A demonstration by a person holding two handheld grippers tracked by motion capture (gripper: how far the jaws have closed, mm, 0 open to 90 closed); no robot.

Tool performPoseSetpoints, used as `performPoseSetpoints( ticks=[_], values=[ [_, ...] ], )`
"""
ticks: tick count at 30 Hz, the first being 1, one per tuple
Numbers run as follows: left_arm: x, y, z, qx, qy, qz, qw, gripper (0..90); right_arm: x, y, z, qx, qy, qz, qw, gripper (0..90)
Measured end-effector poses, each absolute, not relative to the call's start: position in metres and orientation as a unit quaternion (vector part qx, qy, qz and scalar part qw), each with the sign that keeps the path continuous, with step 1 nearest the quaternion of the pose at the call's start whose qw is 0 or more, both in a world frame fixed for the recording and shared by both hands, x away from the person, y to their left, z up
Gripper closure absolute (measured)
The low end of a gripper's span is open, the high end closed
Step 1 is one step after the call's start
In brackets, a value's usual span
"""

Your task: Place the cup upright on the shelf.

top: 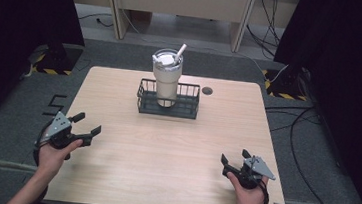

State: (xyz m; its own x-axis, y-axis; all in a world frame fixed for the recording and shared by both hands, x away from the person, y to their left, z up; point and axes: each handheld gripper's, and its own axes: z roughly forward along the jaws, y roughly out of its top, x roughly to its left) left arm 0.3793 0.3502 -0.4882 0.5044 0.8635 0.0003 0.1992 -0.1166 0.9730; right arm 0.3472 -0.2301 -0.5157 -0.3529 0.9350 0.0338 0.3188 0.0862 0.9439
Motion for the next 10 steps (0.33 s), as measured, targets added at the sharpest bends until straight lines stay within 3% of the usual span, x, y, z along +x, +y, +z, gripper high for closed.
performPoseSetpoints(
  ticks=[10],
  values=[
    [0.3737,0.357,-0.498,0.664,0.415,0.306,0.542,14.5,0.3477,-0.2283,-0.5157,0.456,0.673,0.485,0.322,16.4]
  ],
)
